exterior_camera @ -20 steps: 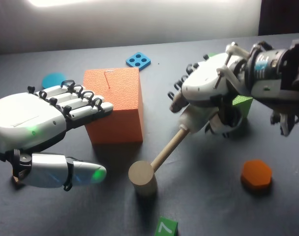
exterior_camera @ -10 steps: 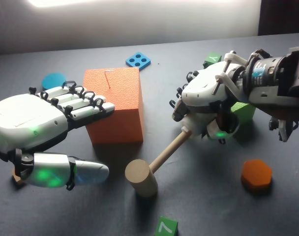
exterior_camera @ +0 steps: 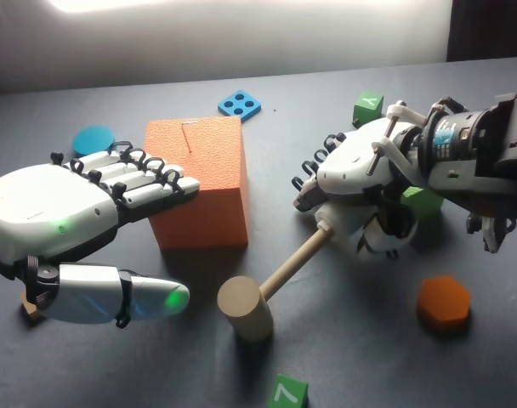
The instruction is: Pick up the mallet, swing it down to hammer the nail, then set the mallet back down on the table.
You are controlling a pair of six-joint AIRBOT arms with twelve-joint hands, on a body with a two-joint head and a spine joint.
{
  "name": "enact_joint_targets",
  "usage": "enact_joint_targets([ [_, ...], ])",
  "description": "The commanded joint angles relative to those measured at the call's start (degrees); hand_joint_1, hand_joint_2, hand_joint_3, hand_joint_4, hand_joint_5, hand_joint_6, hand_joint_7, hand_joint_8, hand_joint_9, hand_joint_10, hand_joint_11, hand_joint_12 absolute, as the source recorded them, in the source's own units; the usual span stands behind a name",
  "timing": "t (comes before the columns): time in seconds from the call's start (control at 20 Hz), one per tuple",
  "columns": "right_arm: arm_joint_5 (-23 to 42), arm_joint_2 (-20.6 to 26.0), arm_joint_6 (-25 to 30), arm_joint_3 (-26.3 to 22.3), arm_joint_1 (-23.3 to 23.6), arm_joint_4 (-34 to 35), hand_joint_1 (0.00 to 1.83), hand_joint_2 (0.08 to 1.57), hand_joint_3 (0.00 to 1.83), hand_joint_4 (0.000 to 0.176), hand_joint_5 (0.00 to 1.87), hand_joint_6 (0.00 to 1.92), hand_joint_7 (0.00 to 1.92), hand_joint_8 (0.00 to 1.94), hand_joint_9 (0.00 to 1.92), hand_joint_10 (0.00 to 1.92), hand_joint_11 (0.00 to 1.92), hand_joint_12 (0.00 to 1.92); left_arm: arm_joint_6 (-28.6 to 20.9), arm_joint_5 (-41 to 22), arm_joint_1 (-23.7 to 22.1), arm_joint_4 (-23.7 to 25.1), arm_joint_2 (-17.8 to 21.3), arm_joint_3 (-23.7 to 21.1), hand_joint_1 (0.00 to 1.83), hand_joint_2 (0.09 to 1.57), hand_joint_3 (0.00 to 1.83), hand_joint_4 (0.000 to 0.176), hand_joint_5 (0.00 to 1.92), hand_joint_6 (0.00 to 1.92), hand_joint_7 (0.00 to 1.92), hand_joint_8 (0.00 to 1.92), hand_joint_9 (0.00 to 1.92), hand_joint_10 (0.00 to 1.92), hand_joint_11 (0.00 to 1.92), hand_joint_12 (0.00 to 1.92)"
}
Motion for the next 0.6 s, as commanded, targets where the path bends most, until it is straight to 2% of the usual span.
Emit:
enact_joint_targets([
  [0.0,3.89,0.23,-0.23,0.1,0.09,-0.91,1.09,1.01,0.0,0.0,0.28,0.0,0.23,0.0,0.22,0.01,0.0,0.86,-0.37,-4.04,0.09,-0.2,-0.31,-0.09,0.0,1.12,0.0,0.0,0.1,0.0,0.11,0.0,0.1,0.0,0.0,0.24],
  [0.2,3.87,0.23,-0.1,0.12,0.03,-0.91,1.1,0.99,0.0,0.0,0.24,0.0,0.17,0.0,0.17,0.0,0.0,0.79,-0.38,-3.69,0.23,-0.2,-0.31,-0.56,0.0,1.12,0.0,0.0,0.08,0.0,0.1,0.0,0.09,0.0,0.0,0.22],
  [0.4,3.87,0.23,-0.12,0.12,-0.32,-0.91,1.08,1.0,0.0,0.0,0.25,0.01,0.18,0.01,0.17,0.0,0.0,0.78,-0.38,-3.52,0.23,-0.2,-0.31,-0.69,0.0,1.11,0.0,0.0,0.11,0.0,0.12,0.0,0.11,0.0,0.0,0.29],
  [0.5,3.88,0.23,-0.13,0.12,-0.35,-0.91,1.08,0.99,0.0,0.0,0.27,0.01,0.21,0.01,0.2,0.01,0.0,0.83,-0.38,-3.52,0.23,-0.2,-0.31,-0.66,0.0,1.12,0.0,0.0,0.08,0.0,0.1,0.0,0.08,0.0,0.0,0.19],
  [0.55,3.88,0.23,-0.12,0.12,-0.35,-0.91,1.09,0.99,0.0,0.0,0.31,0.02,0.26,0.02,0.25,0.03,0.0,0.92,-0.38,-3.52,0.22,-0.19,-0.31,-0.66,0.0,1.12,0.0,0.0,0.09,0.0,0.1,0.0,0.08,0.0,0.0,0.21],
])
